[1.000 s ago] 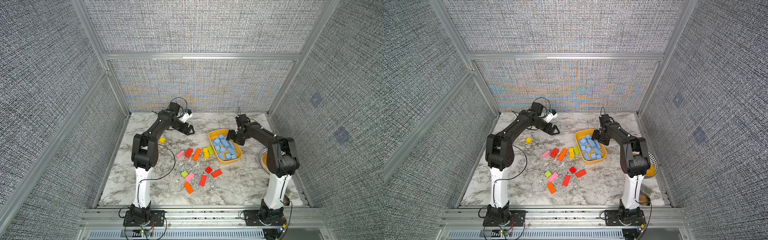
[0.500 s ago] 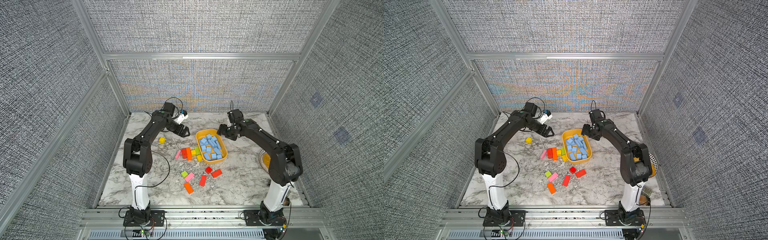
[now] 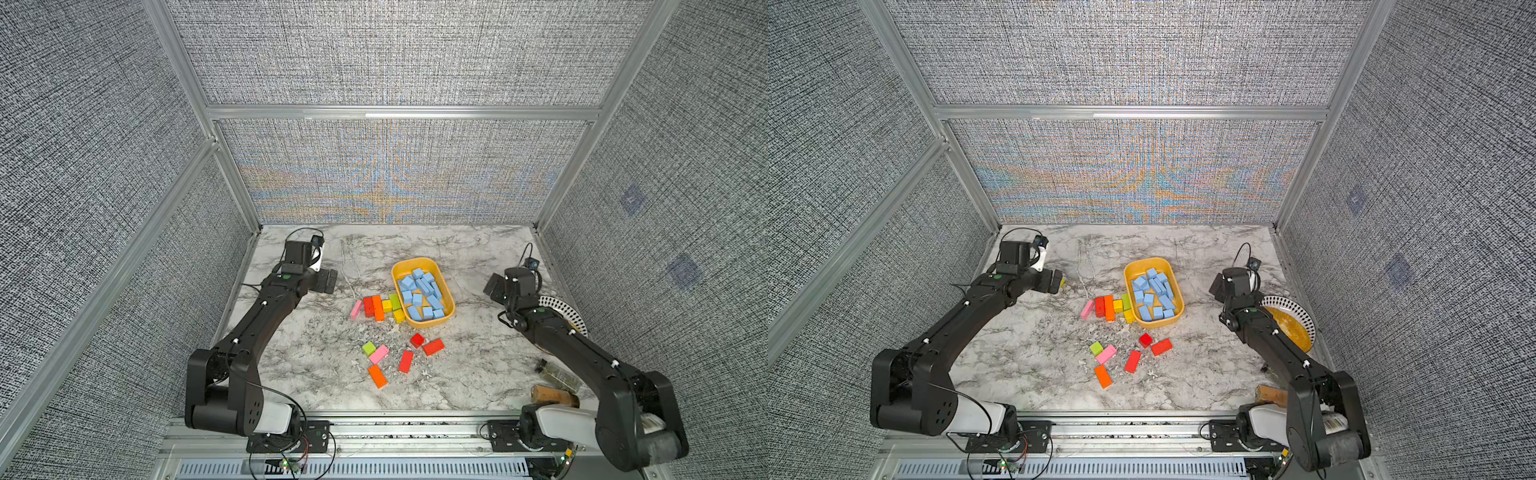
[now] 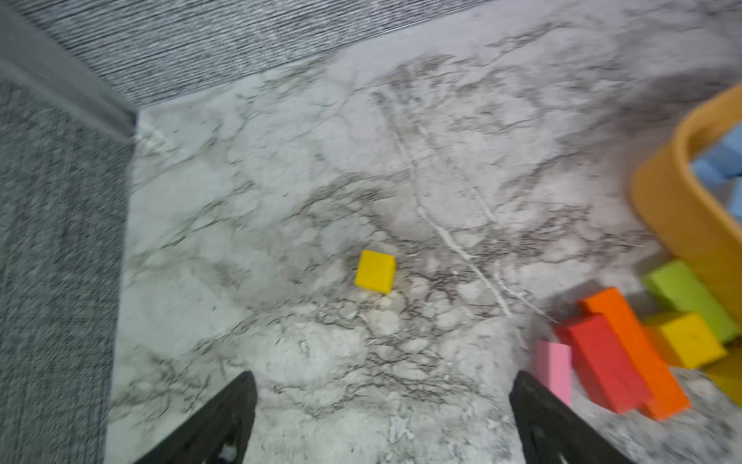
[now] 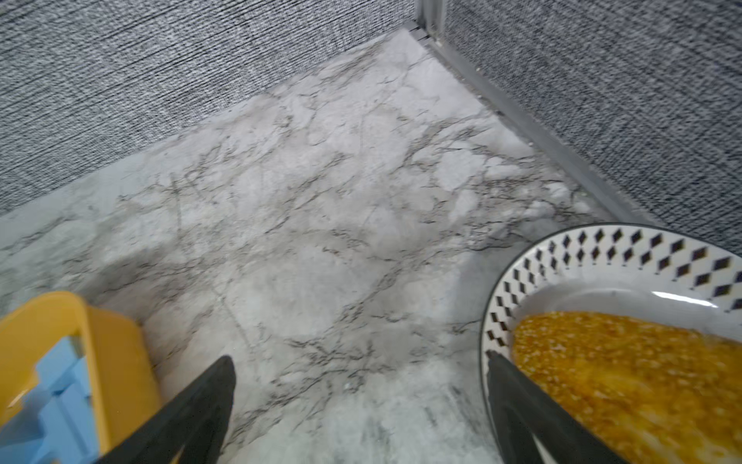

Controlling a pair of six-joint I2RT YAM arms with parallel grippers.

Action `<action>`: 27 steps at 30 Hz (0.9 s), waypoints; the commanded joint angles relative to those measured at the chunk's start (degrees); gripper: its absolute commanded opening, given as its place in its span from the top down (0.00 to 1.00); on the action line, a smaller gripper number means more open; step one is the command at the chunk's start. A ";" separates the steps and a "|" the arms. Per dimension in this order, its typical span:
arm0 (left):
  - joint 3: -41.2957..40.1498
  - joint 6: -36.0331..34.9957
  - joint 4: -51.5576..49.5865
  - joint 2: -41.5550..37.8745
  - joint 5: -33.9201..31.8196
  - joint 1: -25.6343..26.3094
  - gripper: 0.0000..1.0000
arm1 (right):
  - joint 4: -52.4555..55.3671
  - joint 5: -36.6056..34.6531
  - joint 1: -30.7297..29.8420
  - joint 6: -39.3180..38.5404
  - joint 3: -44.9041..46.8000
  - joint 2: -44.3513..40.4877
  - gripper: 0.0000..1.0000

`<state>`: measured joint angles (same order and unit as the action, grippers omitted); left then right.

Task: Pick out the blue building blocks
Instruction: Reset both arms

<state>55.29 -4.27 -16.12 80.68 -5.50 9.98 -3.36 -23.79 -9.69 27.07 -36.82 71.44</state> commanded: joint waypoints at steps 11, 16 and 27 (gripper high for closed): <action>-24.75 3.54 46.20 1.94 -11.63 -1.97 0.00 | -28.72 -12.19 1.58 -13.61 2.53 13.04 0.02; -31.85 6.05 59.52 4.55 -12.65 -3.17 0.00 | -33.85 -14.93 0.65 -20.60 4.09 15.14 0.02; -31.11 6.12 59.14 5.10 -12.17 -3.43 0.00 | -62.31 -3.33 8.52 -17.69 22.55 12.08 0.02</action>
<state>24.21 1.54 41.85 86.11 -17.96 6.61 -53.65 -30.52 -1.91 9.21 -16.84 82.11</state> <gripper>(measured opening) 0.998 0.980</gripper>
